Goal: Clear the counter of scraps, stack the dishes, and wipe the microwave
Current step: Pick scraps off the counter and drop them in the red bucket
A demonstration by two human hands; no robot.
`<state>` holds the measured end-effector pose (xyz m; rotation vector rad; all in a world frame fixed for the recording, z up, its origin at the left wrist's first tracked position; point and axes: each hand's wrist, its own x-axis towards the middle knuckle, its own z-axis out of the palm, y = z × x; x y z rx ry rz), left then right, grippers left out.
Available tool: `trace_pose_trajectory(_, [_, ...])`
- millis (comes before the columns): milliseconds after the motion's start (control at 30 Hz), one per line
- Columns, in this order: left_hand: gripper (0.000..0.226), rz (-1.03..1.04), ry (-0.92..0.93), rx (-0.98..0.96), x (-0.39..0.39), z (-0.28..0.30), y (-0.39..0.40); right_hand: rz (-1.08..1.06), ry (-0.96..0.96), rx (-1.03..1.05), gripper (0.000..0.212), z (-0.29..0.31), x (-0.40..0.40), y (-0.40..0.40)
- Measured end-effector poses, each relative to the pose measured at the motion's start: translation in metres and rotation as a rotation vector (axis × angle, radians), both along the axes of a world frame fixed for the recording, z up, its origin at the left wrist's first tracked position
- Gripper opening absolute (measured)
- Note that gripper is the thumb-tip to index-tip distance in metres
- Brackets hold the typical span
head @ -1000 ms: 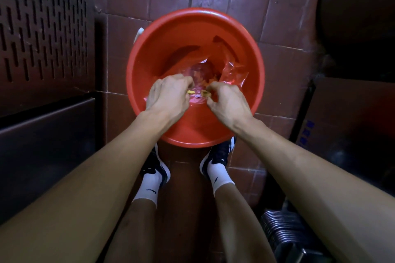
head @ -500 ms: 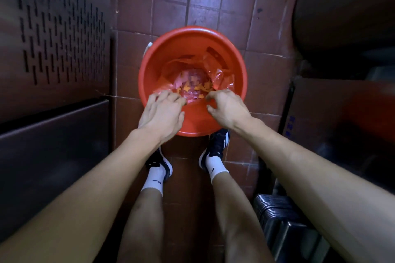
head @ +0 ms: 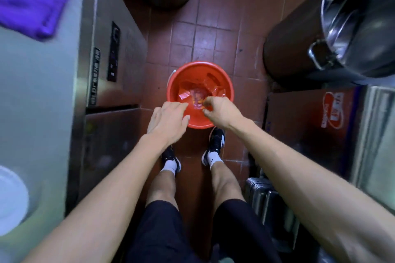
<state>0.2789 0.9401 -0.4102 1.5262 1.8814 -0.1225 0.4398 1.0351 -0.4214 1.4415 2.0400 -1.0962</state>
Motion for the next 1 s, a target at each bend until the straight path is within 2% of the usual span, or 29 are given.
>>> trace_pose_trajectory(233, [0.046,0.008,0.039,0.085,-0.022,0.092,-0.022,-0.043,0.061,0.08,0.031,0.094,-0.018,-0.03])
trace_pose_trajectory(433, [0.049,0.058,0.123,0.083,-0.039,0.143,-0.039,0.015,0.148,0.254,0.047,0.156,-0.023,-0.032])
trace_pose_trajectory(533, [0.049,0.108,0.171,0.104,-0.041,0.164,-0.043,0.103,0.221,0.34,0.041,0.182,-0.021,-0.028])
trace_pose_trajectory(767, [0.051,0.273,0.253,0.166,-0.024,0.207,-0.058,0.314,0.287,0.408,0.047,0.223,-0.011,-0.023])
trace_pose_trajectory(1000, [0.046,0.545,0.247,0.238,-0.003,0.231,-0.112,0.546,0.447,0.439,0.042,0.247,-0.03,-0.041])
